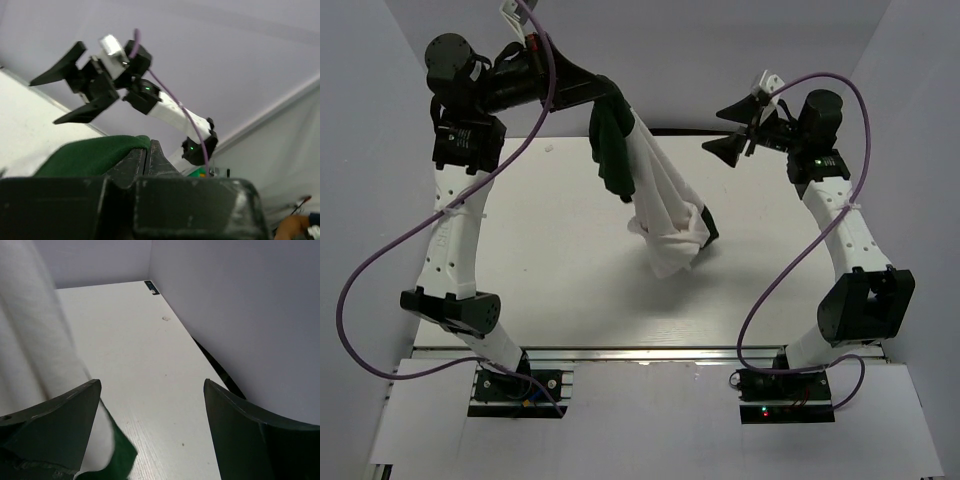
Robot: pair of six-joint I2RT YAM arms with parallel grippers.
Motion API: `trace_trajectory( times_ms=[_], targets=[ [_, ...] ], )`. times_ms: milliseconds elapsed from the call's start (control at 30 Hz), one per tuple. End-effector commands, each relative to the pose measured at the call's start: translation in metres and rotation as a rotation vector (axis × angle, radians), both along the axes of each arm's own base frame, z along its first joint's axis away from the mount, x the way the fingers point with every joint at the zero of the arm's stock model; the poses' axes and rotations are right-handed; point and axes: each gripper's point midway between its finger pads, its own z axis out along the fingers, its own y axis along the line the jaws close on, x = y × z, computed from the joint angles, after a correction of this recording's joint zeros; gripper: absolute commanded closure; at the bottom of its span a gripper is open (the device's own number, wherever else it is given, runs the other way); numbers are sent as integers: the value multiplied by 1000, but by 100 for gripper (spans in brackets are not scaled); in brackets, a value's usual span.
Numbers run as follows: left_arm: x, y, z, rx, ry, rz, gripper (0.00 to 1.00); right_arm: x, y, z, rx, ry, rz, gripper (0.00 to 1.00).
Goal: Fold and stack the t-shirts
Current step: Move the tshirt to the center of the board
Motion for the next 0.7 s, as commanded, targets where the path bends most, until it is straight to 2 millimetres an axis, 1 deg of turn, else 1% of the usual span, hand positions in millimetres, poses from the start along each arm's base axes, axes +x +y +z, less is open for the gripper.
trace_trajectory(
  times_ms=[0,33,67,100,133,167,200,267,300,333,367,400,433,467,500,533,567,600,633,667],
  targets=[
    [-48,5,34,-34,-146,-73,100,-8,-2,18,24,-71,54,11],
    [-43,4,25,-20,-114,-79,100,-18,3,17,20,-66,124,11],
    [-36,2,10,7,-109,-82,100,-21,4,14,18,-58,155,11],
    [-31,2,2,21,-81,-69,100,-25,7,12,19,-45,186,11],
    [-27,1,-11,43,-20,-57,100,-35,10,6,17,-26,244,11],
    [-22,1,-20,58,-21,-40,100,-37,12,-7,18,18,257,11],
    [-13,1,-35,78,4,-21,100,-41,13,-13,18,45,271,11],
    [-8,1,-47,96,34,-8,100,-56,17,-24,10,89,310,10],
    [-5,1,-55,103,49,-8,100,-62,20,-35,5,118,318,11],
    [-5,0,-58,107,53,-11,100,-69,27,-40,0,127,334,11],
    [-5,0,-60,109,57,-15,100,-78,29,-38,-5,113,346,11],
    [-9,0,-63,114,61,-40,100,-84,32,-46,-7,125,365,11],
    [-10,-1,-68,122,77,-56,100,-93,39,-47,-8,122,398,11],
    [-12,-1,-72,127,89,-70,100,-96,43,-49,-11,113,417,10],
    [-20,0,-73,131,90,-88,100,-99,47,-52,-14,106,438,11],
    [-22,1,-85,140,120,-99,100,-105,54,-58,-16,108,473,10],
    [-25,1,-89,142,134,-104,100,-101,59,-66,-21,117,477,11],
    [-36,4,-86,142,126,-104,100,-101,68,-70,-27,109,491,11],
    [-40,5,-90,144,139,-98,100,-93,72,-69,-33,94,474,11],
    [-41,5,-101,151,173,-90,100,-82,77,-78,-40,110,461,11]
  ],
)
